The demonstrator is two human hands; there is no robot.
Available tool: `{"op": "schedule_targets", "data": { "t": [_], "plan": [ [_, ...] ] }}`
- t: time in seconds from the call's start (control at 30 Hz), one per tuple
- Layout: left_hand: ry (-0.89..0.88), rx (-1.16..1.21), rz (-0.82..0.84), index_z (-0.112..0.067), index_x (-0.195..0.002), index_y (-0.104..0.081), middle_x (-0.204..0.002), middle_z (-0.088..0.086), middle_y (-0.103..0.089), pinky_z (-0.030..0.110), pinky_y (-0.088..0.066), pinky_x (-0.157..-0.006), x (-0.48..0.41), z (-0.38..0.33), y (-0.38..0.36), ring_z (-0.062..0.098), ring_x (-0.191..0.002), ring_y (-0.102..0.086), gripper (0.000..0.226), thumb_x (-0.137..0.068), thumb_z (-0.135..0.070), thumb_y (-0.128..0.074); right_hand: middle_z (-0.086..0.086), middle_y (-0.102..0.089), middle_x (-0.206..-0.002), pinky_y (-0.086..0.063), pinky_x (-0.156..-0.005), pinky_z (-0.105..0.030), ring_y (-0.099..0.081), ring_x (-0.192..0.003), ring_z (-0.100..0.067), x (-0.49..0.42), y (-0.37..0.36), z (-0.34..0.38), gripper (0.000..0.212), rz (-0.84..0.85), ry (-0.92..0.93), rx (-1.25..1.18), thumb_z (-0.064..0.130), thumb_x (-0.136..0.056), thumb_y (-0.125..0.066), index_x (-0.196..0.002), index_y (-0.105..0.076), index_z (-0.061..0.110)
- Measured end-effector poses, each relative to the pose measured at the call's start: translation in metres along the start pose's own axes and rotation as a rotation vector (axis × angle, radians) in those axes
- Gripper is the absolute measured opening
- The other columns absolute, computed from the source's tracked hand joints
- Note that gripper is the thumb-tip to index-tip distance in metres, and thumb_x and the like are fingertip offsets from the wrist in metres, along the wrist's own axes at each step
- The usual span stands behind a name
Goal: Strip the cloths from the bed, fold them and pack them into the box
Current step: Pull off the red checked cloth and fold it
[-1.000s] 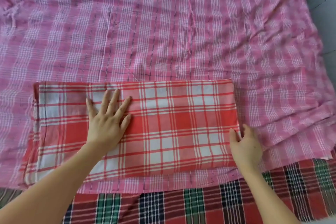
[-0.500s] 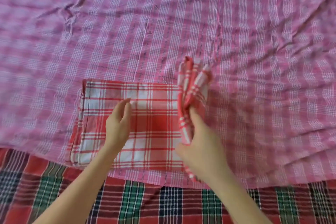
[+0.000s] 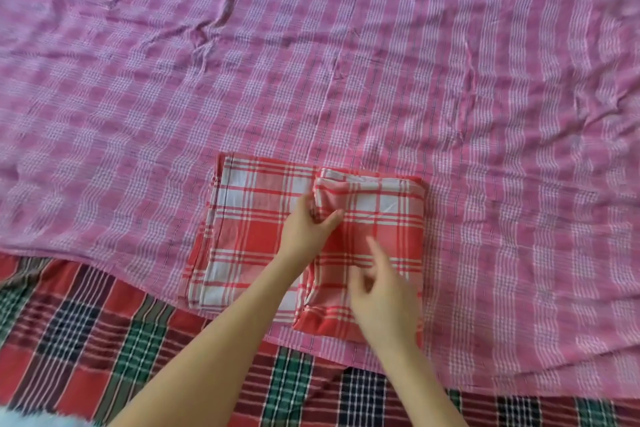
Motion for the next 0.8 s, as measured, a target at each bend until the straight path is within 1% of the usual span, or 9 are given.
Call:
{"op": "schedule_targets", "data": {
  "t": [0.1, 0.2, 0.33, 0.43, 0.53, 0.6, 0.67, 0.73, 0.8],
  "plan": [
    [-0.039, 0.0, -0.093, -0.011, -0.122, -0.053, -0.097, -0.003, -0.061, 0.025, -0.038, -0.072, -0.022, -0.021, -0.005, 0.022, -0.099, -0.06, 0.036, -0.09, -0.026, -0.06, 0.002, -0.068, -0.082, -0.044, -0.054, -0.029, -0.064, -0.07, -0.021, -0.008, 0.021, -0.045, 0.045, -0.219, -0.165, 0.115, 0.024, -0.089, -0.06, -0.132, -0.052, 0.013],
    [-0.044, -0.093, -0.165, -0.013, -0.095, -0.055, -0.076, -0.006, -0.055, 0.029, -0.033, -0.057, -0.034, -0.021, -0.006, 0.027, -0.087, -0.061, 0.017, -0.094, -0.03, -0.054, -0.014, -0.065, -0.106, -0.051, -0.071, -0.04, -0.061, -0.092, -0.032, -0.017, 0.021, -0.073, 0.051, -0.212, -0.276, 0.215, 0.031, -0.087, -0.063, -0.13, -0.051, 0.007],
    [0.004, -0.309, -0.361, -0.011, -0.122, -0.053, -0.109, 0.008, -0.06, 0.033, -0.04, -0.078, -0.016, -0.011, 0.021, 0.027, -0.104, -0.055, 0.044, -0.094, -0.043, -0.049, -0.012, -0.054, -0.127, -0.047, -0.084, -0.041, -0.054, -0.112, -0.031, -0.026, 0.013, -0.09, 0.06, -0.081, -0.337, 0.089, 0.043, -0.089, -0.057, -0.137, -0.043, 0.009],
    [0.05, -0.407, -0.571, -0.005, -0.123, -0.052, -0.113, 0.016, -0.058, 0.036, -0.039, -0.082, 0.021, 0.017, 0.069, 0.03, -0.104, -0.051, 0.044, -0.094, -0.038, -0.05, -0.001, -0.062, -0.112, -0.047, -0.082, -0.037, -0.06, -0.1, -0.023, -0.034, 0.009, -0.091, 0.057, -0.013, -0.419, -0.19, 0.046, -0.086, -0.061, -0.131, -0.047, 0.015],
    [0.104, -0.606, -0.681, -0.003, -0.121, -0.052, -0.113, 0.021, -0.056, 0.046, -0.041, -0.084, 0.054, 0.054, 0.114, 0.036, -0.103, -0.051, 0.045, -0.091, -0.036, -0.055, 0.005, -0.061, -0.094, -0.047, -0.082, -0.037, -0.061, -0.091, -0.023, -0.041, 0.005, -0.098, 0.051, -0.019, -0.467, -0.265, 0.044, -0.079, -0.07, -0.119, -0.054, 0.016],
    [0.326, -0.508, -0.561, -0.002, -0.122, -0.05, -0.114, 0.021, -0.054, 0.047, -0.041, -0.084, 0.058, 0.085, 0.135, 0.038, -0.105, -0.051, 0.056, -0.087, -0.045, -0.059, 0.003, -0.065, -0.097, -0.049, -0.085, -0.041, -0.064, -0.094, -0.024, -0.042, 0.001, -0.104, 0.048, -0.007, -0.505, -0.35, 0.042, -0.075, -0.074, -0.112, -0.058, 0.017],
    [0.523, -0.154, -0.372, -0.003, -0.119, -0.049, -0.105, 0.012, -0.058, 0.04, -0.041, -0.079, 0.056, 0.113, 0.141, 0.029, -0.092, -0.055, 0.061, -0.083, -0.051, -0.063, -0.001, -0.068, -0.099, -0.052, -0.078, -0.037, -0.066, -0.089, -0.022, -0.041, 0.001, -0.105, 0.037, 0.045, -0.572, -0.519, 0.033, -0.075, -0.077, -0.105, -0.06, 0.018],
    [0.567, 0.067, -0.303, -0.006, -0.111, -0.054, -0.099, 0.009, -0.061, 0.035, -0.041, -0.074, 0.054, 0.131, 0.145, 0.021, -0.081, -0.054, 0.055, -0.081, -0.05, -0.067, -0.005, -0.069, -0.101, -0.052, -0.069, -0.031, -0.067, -0.084, -0.019, -0.041, 0.008, -0.093, 0.034, 0.106, -0.587, -0.671, 0.018, -0.077, -0.076, -0.107, -0.06, 0.015],
    [0.548, 0.1, -0.289, -0.009, -0.105, -0.06, -0.094, 0.009, -0.064, 0.034, -0.044, -0.071, 0.05, 0.139, 0.152, 0.021, -0.078, -0.055, 0.049, -0.08, -0.05, -0.067, -0.006, -0.069, -0.103, -0.053, -0.071, -0.034, -0.068, -0.085, -0.02, -0.041, 0.023, -0.064, 0.042, 0.147, -0.506, -0.734, 0.008, -0.075, -0.075, -0.112, -0.056, 0.016]
  ]
}}
Point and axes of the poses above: each hand's wrist, its own x-axis away from the middle knuckle, its own y-axis out of the back of the hand, z = x × y, the point moved 5 cm from there along -x, towards the middle knuckle
